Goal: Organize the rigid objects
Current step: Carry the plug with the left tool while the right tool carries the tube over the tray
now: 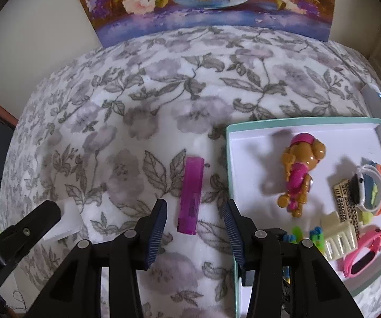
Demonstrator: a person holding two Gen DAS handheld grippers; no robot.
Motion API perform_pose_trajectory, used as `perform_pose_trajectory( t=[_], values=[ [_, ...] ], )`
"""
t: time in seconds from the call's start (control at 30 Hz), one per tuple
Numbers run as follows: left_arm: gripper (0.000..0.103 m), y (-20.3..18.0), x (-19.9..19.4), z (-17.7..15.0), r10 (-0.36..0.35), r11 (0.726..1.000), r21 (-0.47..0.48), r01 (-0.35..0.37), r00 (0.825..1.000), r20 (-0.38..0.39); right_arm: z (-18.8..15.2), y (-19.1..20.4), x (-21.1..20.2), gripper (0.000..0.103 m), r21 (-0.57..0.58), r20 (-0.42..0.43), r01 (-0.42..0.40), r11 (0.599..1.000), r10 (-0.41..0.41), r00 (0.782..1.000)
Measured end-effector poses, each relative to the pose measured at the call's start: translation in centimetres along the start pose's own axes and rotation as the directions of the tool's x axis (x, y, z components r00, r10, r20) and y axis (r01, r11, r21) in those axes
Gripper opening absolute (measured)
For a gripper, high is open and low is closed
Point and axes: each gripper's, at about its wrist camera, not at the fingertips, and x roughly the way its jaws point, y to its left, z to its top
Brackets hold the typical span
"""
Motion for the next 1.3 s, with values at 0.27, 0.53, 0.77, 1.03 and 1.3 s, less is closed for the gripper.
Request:
perform_pose_trajectory(
  t=[0.27, 0.53, 0.77, 1.03, 1.3],
  values=[
    [0.048, 0.1, 0.5, 0.3, -0.008, 1.000, -0.013, 0.008, 1.000, -0.016, 0.5, 1.2, 2.0, 0.045, -0.054, -0.021, 0.052, 0.997, -0.053, 0.998],
    [0.048, 0.2, 0.9, 0.4, 0.002, 1.000, -0.019, -0.002, 1.000, -0.026, 0.5, 2.3, 3.7, 0.033, -0.105, -0.047, 0.078, 0.991, -0.083, 0.995],
    [0.048, 0.2, 1.5, 0.2, 0.011, 1.000, -0.020, -0.012, 0.999, -0.046, 0.1, 2.9, 4.5, 0.028, -0.141, -0.045, 0.112, 0.984, -0.120, 0.992],
    [0.048, 0.1, 1.7, 0.1, 0.015, 1.000, -0.018, -0.016, 0.999, -0.048, -0.3, 2.9, 4.0, 0.021, -0.128, -0.022, 0.107, 0.986, -0.111, 0.994],
    [0.048, -0.4, 0.6, 0.3, -0.003, 1.000, 0.003, 0.004, 1.000, -0.023, -0.5, 2.3, 0.4, 0.019, -0.121, 0.034, 0.080, 0.989, -0.076, 0.997]
  ],
)
